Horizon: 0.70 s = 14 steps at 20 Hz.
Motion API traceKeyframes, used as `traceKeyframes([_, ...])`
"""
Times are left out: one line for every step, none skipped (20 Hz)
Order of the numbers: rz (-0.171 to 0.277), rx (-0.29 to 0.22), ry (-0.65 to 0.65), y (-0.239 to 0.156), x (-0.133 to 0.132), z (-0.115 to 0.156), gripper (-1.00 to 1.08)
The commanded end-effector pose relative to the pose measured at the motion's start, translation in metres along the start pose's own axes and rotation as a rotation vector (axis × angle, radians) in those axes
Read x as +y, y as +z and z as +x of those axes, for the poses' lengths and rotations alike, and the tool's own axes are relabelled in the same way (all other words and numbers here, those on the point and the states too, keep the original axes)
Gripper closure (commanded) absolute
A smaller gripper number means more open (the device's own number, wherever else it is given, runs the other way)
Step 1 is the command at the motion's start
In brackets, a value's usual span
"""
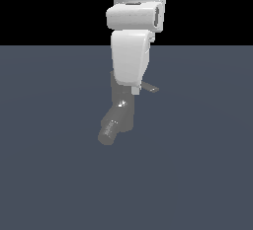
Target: Turn on the faucet by rotating a designated handle.
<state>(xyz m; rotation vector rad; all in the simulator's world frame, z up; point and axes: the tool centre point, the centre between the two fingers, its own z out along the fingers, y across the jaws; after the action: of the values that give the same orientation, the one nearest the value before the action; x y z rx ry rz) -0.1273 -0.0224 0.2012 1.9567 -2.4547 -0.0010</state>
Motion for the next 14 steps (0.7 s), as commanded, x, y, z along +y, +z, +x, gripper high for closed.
traceKeyframes([0.004,0.0,0.008,0.0,-0.009,0.009,1.08])
traceKeyframes([0.004,0.0,0.008,0.0,-0.011,0.012,1.08])
traceKeyframes([0.004,0.0,0.009,0.0,-0.014,0.014,1.08])
traceKeyframes([0.004,0.0,0.01,0.0,-0.016,0.017,1.08])
traceKeyframes([0.004,0.0,0.01,0.0,-0.018,0.019,1.08])
traceKeyframes([0.004,-0.001,0.011,0.0,-0.02,0.022,1.08])
traceKeyframes([0.004,-0.001,0.011,0.0,-0.023,0.024,1.08])
traceKeyframes([0.004,-0.001,0.012,0.0,-0.025,0.027,1.08])
traceKeyframes([0.004,-0.001,0.013,0.0,-0.027,0.029,1.08])
traceKeyframes([0.003,-0.001,0.013,0.0,-0.029,0.031,1.08])
traceKeyframes([0.003,-0.001,0.014,0.0,-0.031,0.034,1.08])
traceKeyframes([0.003,-0.001,0.014,0.0,-0.033,0.036,1.08])
traceKeyframes([0.003,-0.001,0.015,0.0,-0.036,0.038,1.08])
traceKeyframes([0.003,-0.001,0.016,0.0,-0.038,0.04,1.08])
